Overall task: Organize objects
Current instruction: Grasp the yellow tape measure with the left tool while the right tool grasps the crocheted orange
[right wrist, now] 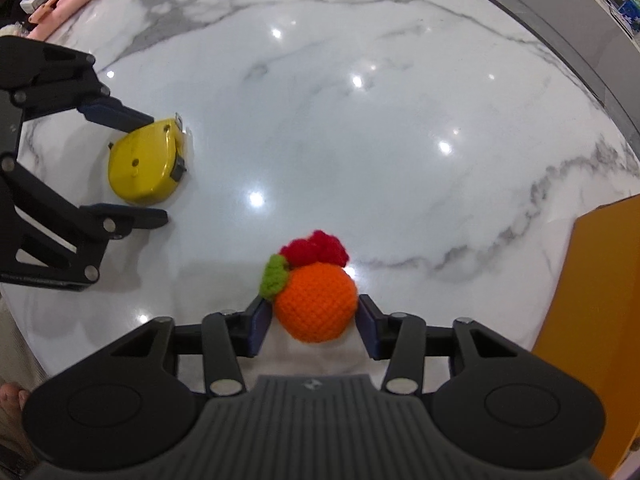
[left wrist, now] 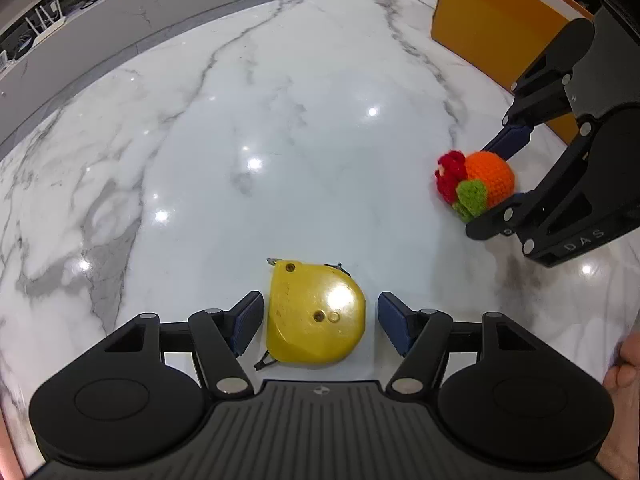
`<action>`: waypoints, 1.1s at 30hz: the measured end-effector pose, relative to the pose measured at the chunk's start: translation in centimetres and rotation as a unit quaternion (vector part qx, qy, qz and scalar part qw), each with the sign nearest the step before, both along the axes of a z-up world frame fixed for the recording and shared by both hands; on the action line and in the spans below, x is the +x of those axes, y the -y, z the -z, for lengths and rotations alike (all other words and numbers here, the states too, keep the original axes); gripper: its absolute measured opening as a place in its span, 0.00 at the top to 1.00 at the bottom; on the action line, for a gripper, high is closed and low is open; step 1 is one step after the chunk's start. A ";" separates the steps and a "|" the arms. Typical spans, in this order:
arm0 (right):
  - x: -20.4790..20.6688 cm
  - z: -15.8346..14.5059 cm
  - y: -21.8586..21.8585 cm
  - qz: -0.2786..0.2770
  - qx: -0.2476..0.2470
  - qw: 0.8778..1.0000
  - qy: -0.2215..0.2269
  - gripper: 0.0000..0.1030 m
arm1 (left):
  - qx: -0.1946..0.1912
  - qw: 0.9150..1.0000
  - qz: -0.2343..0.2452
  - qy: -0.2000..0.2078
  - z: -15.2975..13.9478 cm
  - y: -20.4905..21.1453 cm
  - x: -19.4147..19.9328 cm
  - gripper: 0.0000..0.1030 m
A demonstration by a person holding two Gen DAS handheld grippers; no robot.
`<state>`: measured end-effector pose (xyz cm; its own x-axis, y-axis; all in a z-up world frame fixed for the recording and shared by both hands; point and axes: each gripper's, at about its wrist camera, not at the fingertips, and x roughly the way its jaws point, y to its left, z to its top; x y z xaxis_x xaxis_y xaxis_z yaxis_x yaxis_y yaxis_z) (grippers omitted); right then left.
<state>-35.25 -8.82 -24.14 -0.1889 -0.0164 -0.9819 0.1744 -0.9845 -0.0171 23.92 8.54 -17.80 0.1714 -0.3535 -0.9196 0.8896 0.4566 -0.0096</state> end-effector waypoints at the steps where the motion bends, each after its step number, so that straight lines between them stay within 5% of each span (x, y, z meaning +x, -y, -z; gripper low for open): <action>1: -0.1 0.0 0.0 0.000 -0.001 1.000 -0.002 0.49 | -0.003 1.000 -0.003 -0.001 0.1 0.0 0.1 0.25; 23: 0.2 -0.2 -0.3 -0.007 -0.014 1.000 -0.026 0.51 | -0.041 0.999 -0.008 0.008 0.2 -1.2 -0.6 0.30; 27: 0.4 -0.3 -0.5 -0.010 -0.015 0.999 -0.035 0.56 | -0.017 1.000 0.012 0.006 0.0 -0.6 -0.9 0.34; 29: 0.4 -0.3 -0.6 -0.008 -0.016 0.999 -0.037 0.56 | -0.014 1.000 0.008 0.004 -0.1 -0.5 -0.8 0.45; 33: 0.5 -0.4 -0.6 0.000 -0.017 0.999 -0.039 0.56 | 0.000 1.000 0.010 0.002 -0.1 -0.4 -0.7 0.45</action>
<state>-34.79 -8.21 -23.78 -0.2653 -0.0490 -0.9629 0.1743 -0.9847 0.0021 23.23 8.91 -17.68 0.1674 -0.3572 -0.9189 0.8989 0.4380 -0.0065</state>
